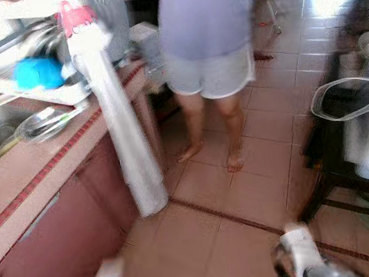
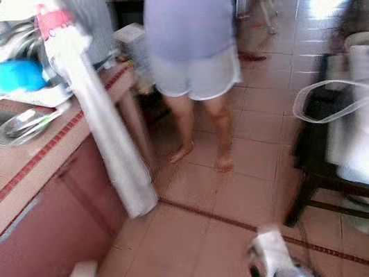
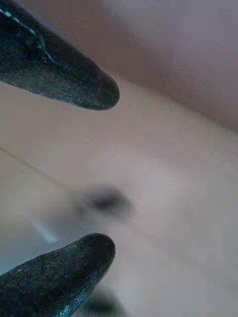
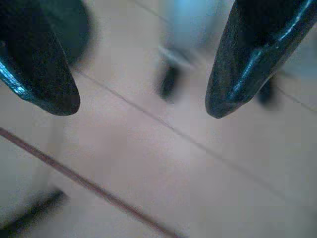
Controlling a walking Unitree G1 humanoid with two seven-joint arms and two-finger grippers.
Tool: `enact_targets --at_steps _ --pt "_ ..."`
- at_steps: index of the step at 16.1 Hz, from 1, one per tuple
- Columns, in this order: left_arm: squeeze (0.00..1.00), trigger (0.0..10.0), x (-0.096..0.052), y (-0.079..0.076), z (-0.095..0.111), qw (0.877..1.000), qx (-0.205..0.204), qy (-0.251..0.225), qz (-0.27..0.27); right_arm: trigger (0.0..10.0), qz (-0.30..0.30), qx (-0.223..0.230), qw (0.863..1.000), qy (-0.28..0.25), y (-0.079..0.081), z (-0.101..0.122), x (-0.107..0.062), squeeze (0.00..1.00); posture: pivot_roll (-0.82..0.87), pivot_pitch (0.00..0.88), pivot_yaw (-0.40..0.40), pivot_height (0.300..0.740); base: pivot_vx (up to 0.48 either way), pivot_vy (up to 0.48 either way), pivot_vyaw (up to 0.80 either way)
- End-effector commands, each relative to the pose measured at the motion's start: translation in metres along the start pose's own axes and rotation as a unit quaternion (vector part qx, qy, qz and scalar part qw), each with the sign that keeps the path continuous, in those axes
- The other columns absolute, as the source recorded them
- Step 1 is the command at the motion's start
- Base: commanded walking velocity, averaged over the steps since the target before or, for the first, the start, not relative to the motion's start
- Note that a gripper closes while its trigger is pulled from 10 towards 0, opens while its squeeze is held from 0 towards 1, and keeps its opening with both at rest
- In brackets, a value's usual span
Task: Kitchen organization
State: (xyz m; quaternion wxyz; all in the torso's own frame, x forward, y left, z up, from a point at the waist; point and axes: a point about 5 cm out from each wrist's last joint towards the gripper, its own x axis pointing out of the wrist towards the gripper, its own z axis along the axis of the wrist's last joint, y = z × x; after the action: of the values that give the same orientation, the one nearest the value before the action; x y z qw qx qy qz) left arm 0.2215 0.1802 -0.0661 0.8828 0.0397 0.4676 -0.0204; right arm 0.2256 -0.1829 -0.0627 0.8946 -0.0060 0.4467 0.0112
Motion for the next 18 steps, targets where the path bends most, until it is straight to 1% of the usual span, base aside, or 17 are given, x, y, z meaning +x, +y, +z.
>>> enact_targets --at_steps 1,7,9,11,12,15,16,17,18 --pt "0.00 10.0 0.001 -0.005 0.025 0.999 0.007 -0.043 -0.013 10.0 0.020 0.026 0.999 -0.021 0.012 0.014 0.002 0.00 -0.05 0.023 0.028 0.740 0.000 0.000 0.00" --pt "0.00 10.0 0.001 -0.006 0.025 0.999 0.008 -0.042 -0.013 10.0 0.022 0.039 0.999 -0.022 0.011 0.014 0.002 0.00 -0.05 0.029 0.028 0.740 0.000 0.000 0.00" --pt "0.00 10.0 0.001 -0.005 0.029 0.999 0.010 -0.050 -0.008 10.0 0.020 0.044 0.999 -0.023 0.010 0.015 0.002 0.00 -0.06 0.033 0.029 0.740 0.000 0.000 0.00" --pt "0.00 10.0 0.001 -0.006 0.034 0.998 0.022 -0.063 -0.013 10.0 0.015 0.045 0.998 -0.027 0.008 0.016 0.002 0.00 -0.06 0.034 0.030 0.740 0.000 0.000 0.00" --pt "0.00 10.0 0.000 -0.007 0.042 0.997 -0.003 -0.080 -0.022 10.0 0.013 0.041 0.998 -0.038 0.006 0.019 0.001 0.00 -0.06 0.038 0.033 0.740 0.000 0.000 0.00" --pt "0.00 10.0 -0.002 -0.010 0.063 0.992 0.004 -0.119 -0.031 10.0 0.011 0.064 0.995 -0.079 -0.002 0.037 0.000 0.00 -0.06 0.044 0.035 0.740 0.000 0.000 0.00" --pt "0.00 10.0 -0.004 -0.011 0.076 0.988 -0.004 -0.149 -0.038 10.0 0.013 0.074 0.992 -0.097 -0.005 0.045 0.000 0.00 -0.07 0.049 0.039 0.740 0.000 0.000 0.44" --pt "0.00 10.0 -0.012 -0.007 0.105 0.972 -0.007 -0.232 -0.025 10.0 0.015 0.083 0.989 -0.120 -0.010 0.054 -0.002 0.00 -0.07 0.056 0.039 0.740 0.000 0.000 0.49" --pt "0.00 10.0 -0.014 -0.007 0.111 0.968 -0.006 -0.249 -0.023 10.0 0.013 0.084 0.988 -0.126 -0.012 0.057 -0.003 0.00 -0.07 0.056 0.039 0.740 0.000 0.000 0.60"
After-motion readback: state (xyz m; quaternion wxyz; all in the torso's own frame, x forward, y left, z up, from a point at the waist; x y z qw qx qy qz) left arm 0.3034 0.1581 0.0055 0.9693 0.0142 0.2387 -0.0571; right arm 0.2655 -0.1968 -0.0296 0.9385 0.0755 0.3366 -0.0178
